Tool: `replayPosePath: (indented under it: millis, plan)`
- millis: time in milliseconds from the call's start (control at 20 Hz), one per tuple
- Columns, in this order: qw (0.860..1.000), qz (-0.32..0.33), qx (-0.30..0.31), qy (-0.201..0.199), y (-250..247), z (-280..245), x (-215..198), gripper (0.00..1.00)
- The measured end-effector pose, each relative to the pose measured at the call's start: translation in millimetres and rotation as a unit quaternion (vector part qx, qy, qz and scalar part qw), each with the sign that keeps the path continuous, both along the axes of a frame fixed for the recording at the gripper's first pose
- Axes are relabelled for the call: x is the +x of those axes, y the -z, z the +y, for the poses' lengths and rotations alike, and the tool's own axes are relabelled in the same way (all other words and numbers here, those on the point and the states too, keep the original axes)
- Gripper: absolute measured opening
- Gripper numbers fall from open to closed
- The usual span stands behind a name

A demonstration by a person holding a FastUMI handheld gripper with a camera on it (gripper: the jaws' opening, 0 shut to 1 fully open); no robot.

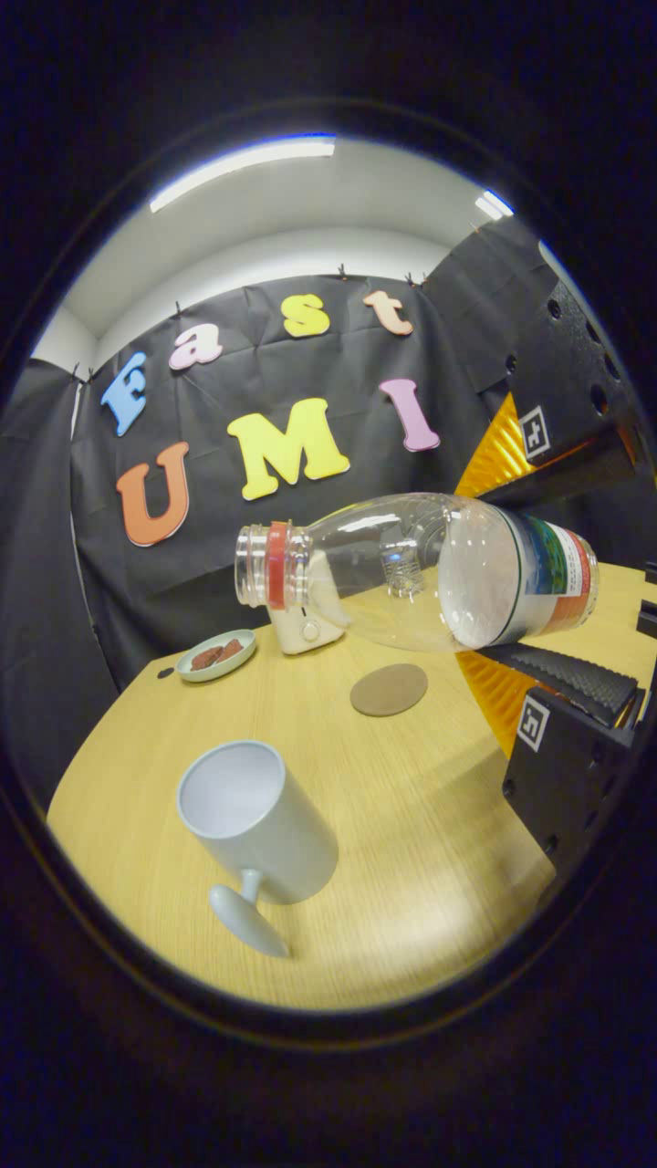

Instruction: Take the bottle from table, then pour the juice into the cup, finally place the bottle on the coaster

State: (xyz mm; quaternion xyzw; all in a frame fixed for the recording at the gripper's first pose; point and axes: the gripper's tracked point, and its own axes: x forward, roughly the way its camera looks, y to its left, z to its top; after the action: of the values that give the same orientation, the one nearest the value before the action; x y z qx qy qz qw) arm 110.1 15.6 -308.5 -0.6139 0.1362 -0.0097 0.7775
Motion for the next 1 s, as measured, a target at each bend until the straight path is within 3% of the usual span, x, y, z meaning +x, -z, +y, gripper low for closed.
replayPosePath:
  millis: [1000]
  plan:
    - [0.985,0.024,-0.169,-0.030,-9,26,11,0.79]
